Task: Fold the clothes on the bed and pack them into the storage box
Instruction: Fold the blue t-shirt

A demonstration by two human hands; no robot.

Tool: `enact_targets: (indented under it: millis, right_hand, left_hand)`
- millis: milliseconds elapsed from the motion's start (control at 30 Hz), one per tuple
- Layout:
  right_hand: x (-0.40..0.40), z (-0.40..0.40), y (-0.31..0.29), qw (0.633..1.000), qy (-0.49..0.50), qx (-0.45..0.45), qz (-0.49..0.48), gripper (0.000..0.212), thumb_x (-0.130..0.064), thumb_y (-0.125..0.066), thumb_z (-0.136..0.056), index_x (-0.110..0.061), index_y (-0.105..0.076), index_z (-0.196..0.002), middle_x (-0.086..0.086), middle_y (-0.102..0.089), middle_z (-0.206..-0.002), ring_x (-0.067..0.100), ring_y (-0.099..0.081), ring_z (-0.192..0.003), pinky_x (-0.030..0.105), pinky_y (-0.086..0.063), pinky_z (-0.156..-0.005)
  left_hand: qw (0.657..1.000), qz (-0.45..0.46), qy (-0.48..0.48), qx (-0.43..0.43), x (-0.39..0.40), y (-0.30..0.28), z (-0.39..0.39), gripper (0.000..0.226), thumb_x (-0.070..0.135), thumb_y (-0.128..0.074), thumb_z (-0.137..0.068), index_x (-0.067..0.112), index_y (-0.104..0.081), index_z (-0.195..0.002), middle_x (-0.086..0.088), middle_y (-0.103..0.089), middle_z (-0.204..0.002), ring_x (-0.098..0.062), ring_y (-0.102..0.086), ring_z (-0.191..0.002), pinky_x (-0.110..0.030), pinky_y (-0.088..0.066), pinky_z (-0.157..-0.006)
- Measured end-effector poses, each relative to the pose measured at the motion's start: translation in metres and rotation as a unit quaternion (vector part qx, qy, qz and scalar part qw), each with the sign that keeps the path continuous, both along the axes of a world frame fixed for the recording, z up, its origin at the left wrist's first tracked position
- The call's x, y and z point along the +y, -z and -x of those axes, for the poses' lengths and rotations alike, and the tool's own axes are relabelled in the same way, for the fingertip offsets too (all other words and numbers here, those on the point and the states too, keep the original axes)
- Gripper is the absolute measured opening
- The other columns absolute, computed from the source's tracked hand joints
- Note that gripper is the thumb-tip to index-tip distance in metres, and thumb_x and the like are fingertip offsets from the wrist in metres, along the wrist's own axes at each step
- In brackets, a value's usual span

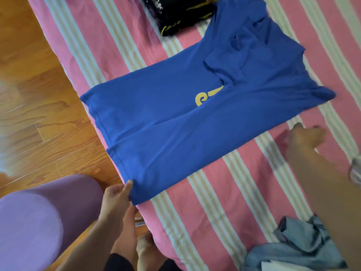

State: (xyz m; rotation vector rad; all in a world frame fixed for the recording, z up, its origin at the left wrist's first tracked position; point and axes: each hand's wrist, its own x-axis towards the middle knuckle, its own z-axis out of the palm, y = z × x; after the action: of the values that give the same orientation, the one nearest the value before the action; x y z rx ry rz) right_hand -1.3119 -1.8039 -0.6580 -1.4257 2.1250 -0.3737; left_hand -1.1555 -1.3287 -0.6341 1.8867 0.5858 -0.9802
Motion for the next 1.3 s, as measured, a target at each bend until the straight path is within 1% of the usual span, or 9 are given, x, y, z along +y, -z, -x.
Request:
enact_targets:
  millis: [133, 267, 433, 600, 767, 867, 967, 1100, 1300]
  right_hand:
    - [-0.024, 0.011, -0.007, 0.966, 0.069, -0.232, -0.096, 0.007, -0.017, -0.055, -0.098, -0.017, -0.051, -0.104, -0.005, -0.055, -0.085, 0.015, -0.06, -0.086, 0.02, -0.051, -0.069]
    - [-0.058, -0.016, -0.009, 0.873, 0.121, -0.459, -0.113, 0.019, -0.001, -0.057, -0.097, -0.005, -0.064, -0.115, 0.007, -0.076, -0.086, 0.019, -0.075, -0.077, 0.034, -0.062, -0.07]
    - [-0.096, -0.015, -0.001, 0.894, 0.09, -0.42, -0.13, 0.03, -0.007, -0.057, -0.097, -0.008, -0.062, -0.127, 0.006, -0.077, -0.088, 0.018, -0.075, -0.068, 0.03, -0.058, -0.055]
    - [-0.108, 0.011, -0.002, 0.9, 0.109, -0.401, -0.135, 0.022, -0.03, -0.054, -0.102, -0.015, -0.063, -0.115, 0.002, -0.077, -0.095, 0.019, -0.074, -0.084, 0.036, -0.061, -0.058]
    - [-0.111, 0.082, 0.009, 0.941, 0.126, -0.294, -0.11, 0.05, -0.023, -0.066, -0.076, -0.016, -0.058, -0.125, -0.003, -0.073, -0.106, 0.017, -0.074, -0.089, 0.04, -0.062, -0.067]
    - [-0.096, 0.101, 0.003, 0.957, 0.107, -0.238, -0.127, 0.036, -0.012, -0.057, -0.09, -0.015, -0.056, -0.126, -0.003, -0.066, -0.105, 0.016, -0.068, -0.094, 0.03, -0.056, -0.052]
    - [-0.088, 0.095, -0.005, 0.955, 0.127, -0.229, -0.135, 0.036, -0.01, -0.048, -0.098, -0.017, -0.051, -0.133, -0.001, -0.066, -0.108, 0.018, -0.066, -0.098, 0.038, -0.059, -0.048]
    - [-0.107, 0.095, 0.005, 0.949, 0.111, -0.275, -0.103, 0.05, -0.018, -0.061, -0.086, -0.016, -0.051, -0.135, 0.001, -0.066, -0.117, 0.019, -0.069, -0.103, 0.034, -0.062, -0.069]
    - [-0.097, 0.088, -0.022, 0.948, 0.085, -0.287, -0.105, 0.033, 0.003, -0.046, -0.094, -0.025, -0.056, -0.107, 0.005, -0.065, -0.088, 0.018, -0.062, -0.054, 0.023, -0.048, -0.038]
  left_hand:
    - [0.995, -0.016, -0.065, 0.073, -0.002, 0.007, 0.03, 0.029, 0.031, -0.061, -0.101, 0.006, -0.062, -0.087, -0.002, -0.045, -0.064, -0.012, -0.038, -0.047, -0.018, -0.032, -0.042]
    - [0.991, -0.03, -0.091, 0.092, 0.005, 0.018, 0.03, 0.028, 0.033, -0.064, -0.099, 0.009, -0.058, -0.085, -0.005, -0.04, -0.065, -0.013, -0.036, -0.047, -0.018, -0.03, -0.037]
    - [0.988, 0.013, -0.128, 0.081, 0.003, 0.012, 0.031, 0.016, 0.019, -0.059, -0.102, 0.004, -0.059, -0.101, -0.015, -0.064, -0.084, -0.02, -0.059, -0.065, -0.028, -0.057, -0.057]
    - [0.993, -0.094, 0.058, -0.033, 0.017, -0.003, 0.042, 0.029, 0.007, -0.058, -0.101, -0.005, -0.057, -0.075, -0.01, -0.051, -0.055, -0.02, -0.047, -0.052, -0.031, -0.045, -0.054]
    - [0.98, -0.166, 0.1, 0.056, 0.036, -0.021, 0.077, 0.023, 0.003, -0.06, -0.099, -0.001, -0.059, -0.077, -0.01, -0.056, -0.05, -0.025, -0.053, -0.052, -0.034, -0.044, -0.058]
    - [0.941, -0.239, 0.23, 0.072, 0.032, -0.017, 0.087, 0.023, 0.011, -0.066, -0.095, 0.0, -0.056, -0.078, -0.02, -0.069, -0.071, -0.03, -0.061, -0.06, -0.038, -0.052, -0.067]
    - [0.857, -0.332, 0.393, -0.035, 0.001, -0.02, 0.075, 0.024, 0.024, -0.06, -0.093, 0.009, -0.044, -0.101, -0.023, -0.056, -0.112, -0.044, -0.055, -0.106, -0.048, -0.044, -0.093]
    - [0.874, -0.18, 0.397, -0.213, -0.081, -0.026, 0.044, 0.015, 0.01, -0.058, -0.09, 0.013, -0.053, -0.103, -0.006, -0.059, -0.096, -0.033, -0.056, -0.094, -0.039, -0.042, -0.081]
    - [0.833, -0.03, 0.487, -0.26, -0.229, -0.028, -0.008, 0.02, 0.02, -0.058, -0.096, 0.025, -0.058, -0.116, 0.008, -0.062, -0.113, -0.011, -0.059, -0.097, -0.029, -0.041, -0.083]
